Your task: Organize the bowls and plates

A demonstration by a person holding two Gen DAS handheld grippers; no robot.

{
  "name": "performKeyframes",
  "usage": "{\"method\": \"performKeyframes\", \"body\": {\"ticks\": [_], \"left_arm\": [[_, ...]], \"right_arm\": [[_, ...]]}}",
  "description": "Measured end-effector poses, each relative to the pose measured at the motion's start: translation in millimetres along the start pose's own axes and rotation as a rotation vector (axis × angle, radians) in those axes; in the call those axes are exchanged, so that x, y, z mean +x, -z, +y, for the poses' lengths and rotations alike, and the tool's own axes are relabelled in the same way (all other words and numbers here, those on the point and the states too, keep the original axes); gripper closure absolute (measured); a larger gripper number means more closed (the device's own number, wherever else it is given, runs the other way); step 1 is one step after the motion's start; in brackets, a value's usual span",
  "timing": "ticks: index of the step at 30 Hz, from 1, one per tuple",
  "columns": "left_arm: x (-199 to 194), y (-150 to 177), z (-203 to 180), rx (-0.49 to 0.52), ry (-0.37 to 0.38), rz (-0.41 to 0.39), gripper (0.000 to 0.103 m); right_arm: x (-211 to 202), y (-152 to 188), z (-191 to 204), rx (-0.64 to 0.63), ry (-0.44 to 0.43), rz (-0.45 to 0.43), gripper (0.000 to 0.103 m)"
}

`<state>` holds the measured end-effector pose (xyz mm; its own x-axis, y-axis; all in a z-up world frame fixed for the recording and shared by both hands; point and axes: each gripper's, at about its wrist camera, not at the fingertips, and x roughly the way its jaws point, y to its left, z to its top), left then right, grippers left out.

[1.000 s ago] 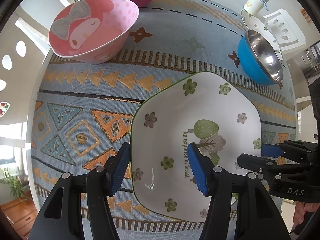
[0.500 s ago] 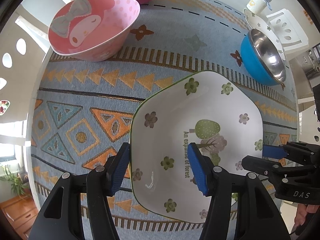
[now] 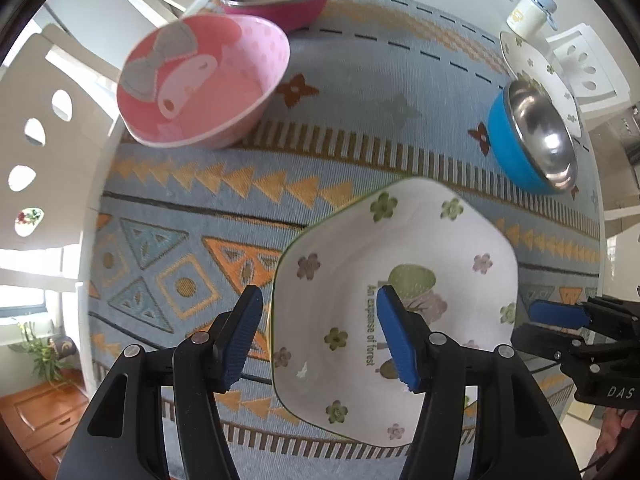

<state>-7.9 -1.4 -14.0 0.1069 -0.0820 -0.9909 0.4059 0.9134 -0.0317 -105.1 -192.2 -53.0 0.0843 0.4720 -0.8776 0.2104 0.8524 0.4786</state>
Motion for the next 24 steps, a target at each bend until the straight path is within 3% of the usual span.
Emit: {"method": "performKeyframes", "body": {"ticks": [9, 24], "left_arm": [[-13, -26, -27, -0.006, -0.009, -0.013, 0.045], [-18, -91, -108, 0.022, 0.035, -0.061, 0.045]], "right_arm": [[-28, -3, -17, -0.012, 0.004, -0.028, 0.054], [-116, -43, -94, 0.027, -0.016, -0.207, 0.049]]}}
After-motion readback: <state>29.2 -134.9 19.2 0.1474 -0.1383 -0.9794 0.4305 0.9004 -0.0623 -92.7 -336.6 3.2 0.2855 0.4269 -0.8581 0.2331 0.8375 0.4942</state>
